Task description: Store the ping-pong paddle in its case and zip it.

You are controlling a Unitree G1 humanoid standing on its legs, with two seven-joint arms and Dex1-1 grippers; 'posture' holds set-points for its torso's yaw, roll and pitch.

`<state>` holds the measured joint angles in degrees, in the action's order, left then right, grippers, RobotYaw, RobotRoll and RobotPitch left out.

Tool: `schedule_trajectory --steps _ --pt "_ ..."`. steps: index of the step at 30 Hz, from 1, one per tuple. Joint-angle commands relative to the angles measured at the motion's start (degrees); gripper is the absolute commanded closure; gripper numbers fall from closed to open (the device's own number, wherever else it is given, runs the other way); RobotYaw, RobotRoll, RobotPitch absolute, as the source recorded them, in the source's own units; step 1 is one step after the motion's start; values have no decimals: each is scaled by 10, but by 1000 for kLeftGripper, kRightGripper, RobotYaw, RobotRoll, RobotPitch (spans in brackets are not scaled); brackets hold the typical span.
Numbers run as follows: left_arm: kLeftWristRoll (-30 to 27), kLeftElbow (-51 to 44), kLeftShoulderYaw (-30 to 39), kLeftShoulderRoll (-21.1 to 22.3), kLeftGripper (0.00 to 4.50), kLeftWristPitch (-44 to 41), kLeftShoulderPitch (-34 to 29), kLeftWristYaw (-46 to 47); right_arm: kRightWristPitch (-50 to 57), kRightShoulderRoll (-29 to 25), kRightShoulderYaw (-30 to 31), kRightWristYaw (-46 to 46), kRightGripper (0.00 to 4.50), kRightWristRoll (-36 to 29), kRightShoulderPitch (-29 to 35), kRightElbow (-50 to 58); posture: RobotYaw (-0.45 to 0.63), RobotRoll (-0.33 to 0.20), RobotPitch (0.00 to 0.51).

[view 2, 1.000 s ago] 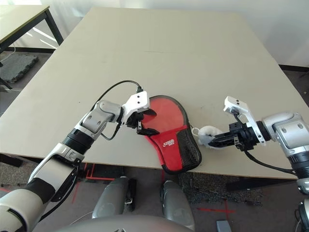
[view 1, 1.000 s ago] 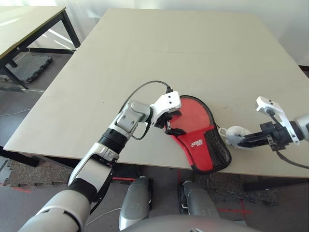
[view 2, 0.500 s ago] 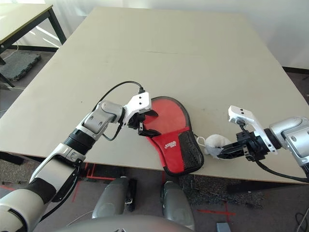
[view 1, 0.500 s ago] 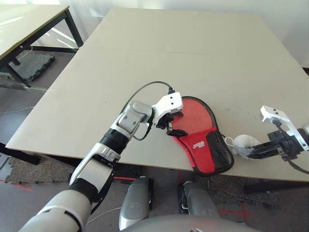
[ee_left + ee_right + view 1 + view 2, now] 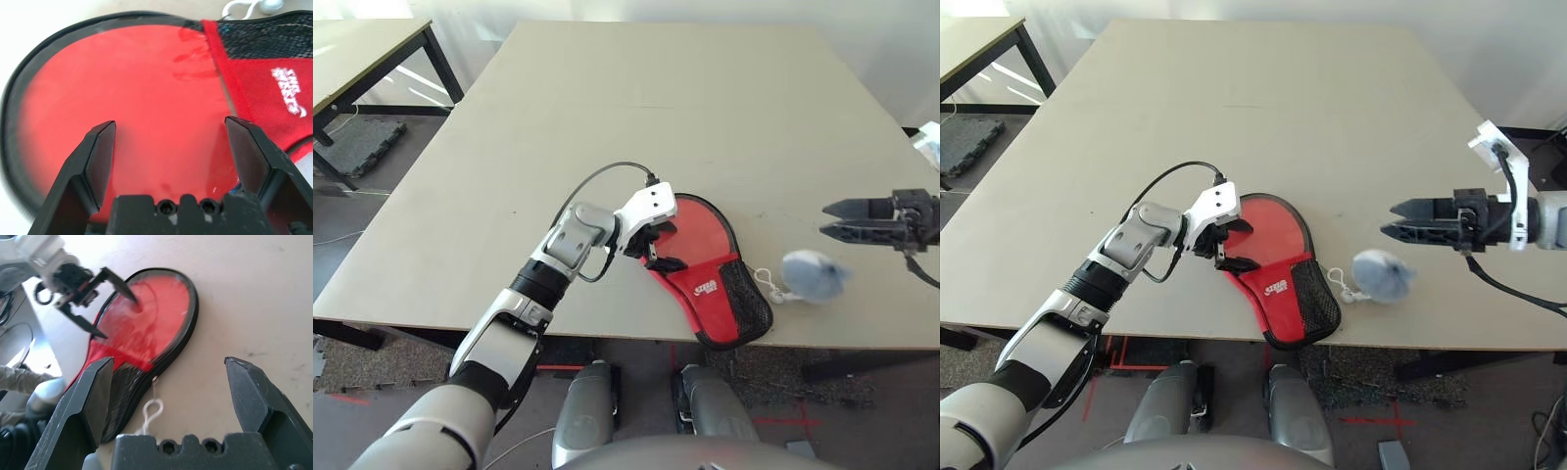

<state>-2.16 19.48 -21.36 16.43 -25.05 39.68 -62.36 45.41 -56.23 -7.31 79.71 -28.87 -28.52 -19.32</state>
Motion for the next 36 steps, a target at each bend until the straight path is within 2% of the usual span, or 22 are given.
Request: schedule_trajectory --steps 1,3,6,8,11,14,18,21,24,28,36 --pt "-52 -71 47 6 0 -76 -15 10 -13 23 -19 -27 11 -8 -15 -12 33 0 91" --pt "-83 -108 102 8 0 -110 -20 42 -80 63 -43 -100 11 13 -42 -56 35 0 92" --pt "-74 -103 158 11 0 -96 -23 124 -181 105 -59 -202 11 55 -66 -113 47 0 97" --pt "-53 -68 187 7 0 -45 -30 196 -213 125 -64 -218 11 60 -72 -147 45 0 99" --pt "-36 -19 245 -14 0 32 -41 324 -286 153 -71 -292 11 88 -90 -217 49 0 101" --pt "-31 9 285 -32 0 112 -53 411 -365 176 -83 -397 11 118 -112 -285 52 0 101" --pt "-16 42 325 -49 0 213 -78 525 -480 200 -106 -591 11 155 -136 -381 59 0 98" --pt "-11 79 351 -53 0 257 -95 595 -536 215 -125 -691 11 162 -144 -425 51 0 96" --pt "-15 120 366 -43 0 286 -102 624 -555 224 -136 -743 11 163 -148 -449 52 0 96" --pt "-27 161 370 -37 0 308 -104 620 -571 225 -151 -811 11 164 -150 -474 55 0 100" --pt "-2 157 355 -37 0 316 -105 667 -562 245 -160 -787 11 147 -157 -472 39 0 106"
